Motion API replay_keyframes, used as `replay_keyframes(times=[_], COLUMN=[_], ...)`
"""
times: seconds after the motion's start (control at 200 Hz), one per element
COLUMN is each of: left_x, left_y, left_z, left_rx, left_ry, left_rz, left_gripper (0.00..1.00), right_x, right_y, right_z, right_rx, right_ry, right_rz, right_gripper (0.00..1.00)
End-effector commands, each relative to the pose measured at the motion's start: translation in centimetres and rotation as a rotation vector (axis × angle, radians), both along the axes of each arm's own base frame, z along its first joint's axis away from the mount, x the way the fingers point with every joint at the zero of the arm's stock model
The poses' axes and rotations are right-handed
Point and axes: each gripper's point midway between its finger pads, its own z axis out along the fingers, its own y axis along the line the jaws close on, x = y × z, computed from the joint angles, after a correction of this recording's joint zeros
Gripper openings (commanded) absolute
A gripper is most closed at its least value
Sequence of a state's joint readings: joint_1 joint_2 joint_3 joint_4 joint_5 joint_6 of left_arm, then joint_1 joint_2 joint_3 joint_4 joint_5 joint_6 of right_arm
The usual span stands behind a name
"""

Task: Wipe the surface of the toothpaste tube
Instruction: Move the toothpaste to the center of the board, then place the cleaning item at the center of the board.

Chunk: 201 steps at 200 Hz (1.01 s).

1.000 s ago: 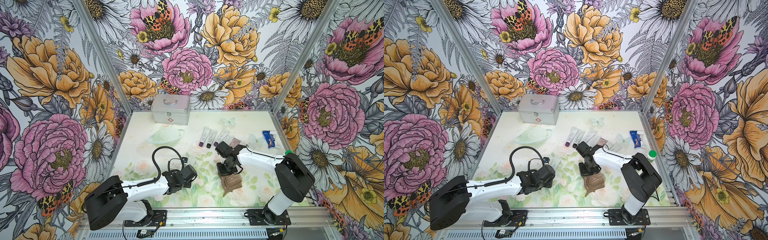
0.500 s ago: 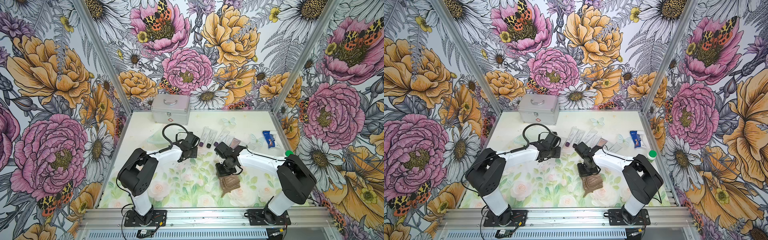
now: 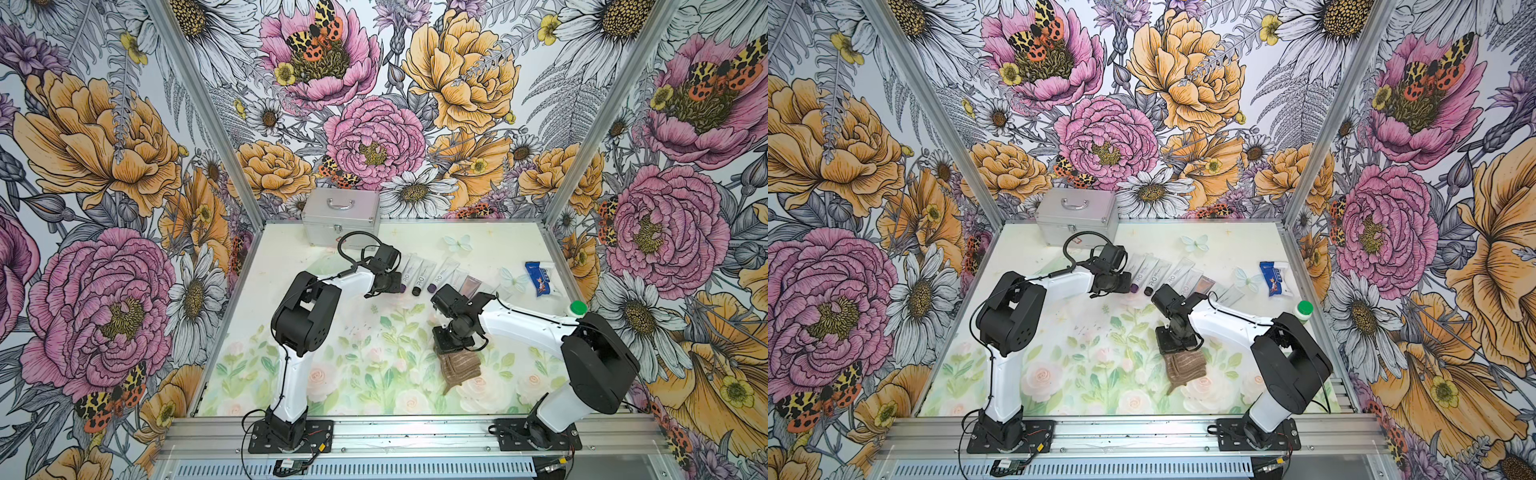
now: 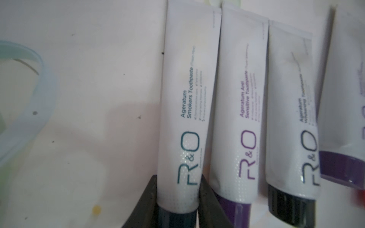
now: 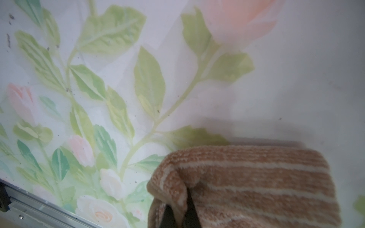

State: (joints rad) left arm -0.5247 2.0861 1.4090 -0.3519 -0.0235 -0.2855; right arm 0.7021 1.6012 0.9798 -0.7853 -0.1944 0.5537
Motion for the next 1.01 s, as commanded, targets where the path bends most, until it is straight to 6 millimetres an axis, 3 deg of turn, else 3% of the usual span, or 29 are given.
replay_keyframes(times=[0.0,0.075,0.2,0.205,0.28,0.36,0.455,0.651,0.746,0.921,1.001], left_x=[0.3,0.1,-1.6,-1.6,-3.6,-6.3,-10.3,-17.7,-19.7,-21.4,-21.6], left_y=[-0.3,0.1,1.8,1.8,2.5,2.6,1.9,1.6,2.1,2.8,3.1], left_z=[1.0,3.1,7.5,8.4,11.1,12.3,12.1,9.3,8.7,8.9,9.0], left_rx=[-0.035,-0.048,-0.077,-0.086,-0.129,-0.145,-0.138,-0.122,-0.13,-0.148,-0.152], left_ry=[-0.005,-0.038,-0.112,-0.127,-0.164,-0.182,-0.182,-0.147,-0.143,-0.156,-0.158], left_rz=[-0.024,-0.001,0.049,0.051,0.059,0.047,0.007,-0.033,-0.037,-0.046,-0.042], left_gripper=[0.38,0.51,0.72,0.73,0.77,0.78,0.8,0.8,0.81,0.81,0.81], right_x=[1.8,2.4,3.5,3.5,4.1,4.6,5.2,6.3,6.6,7.1,7.3], right_y=[1.6,2.6,3.8,3.8,4.5,5.4,6.8,8.6,9.3,10.5,10.9], right_z=[0.5,0.7,1.6,1.6,2.2,2.7,2.8,2.7,2.4,2.8,3.2], right_rx=[0.023,0.051,0.084,0.085,0.106,0.138,0.18,0.202,0.213,0.253,0.268], right_ry=[-0.032,-0.029,-0.047,-0.047,-0.053,-0.051,-0.033,-0.021,-0.004,0.006,0.003], right_rz=[-0.004,-0.007,-0.014,-0.014,-0.019,-0.031,-0.046,-0.048,-0.043,-0.025,-0.019], right_gripper=[0.0,0.0,0.0,0.0,0.0,0.0,0.0,0.0,0.13,0.55,0.6])
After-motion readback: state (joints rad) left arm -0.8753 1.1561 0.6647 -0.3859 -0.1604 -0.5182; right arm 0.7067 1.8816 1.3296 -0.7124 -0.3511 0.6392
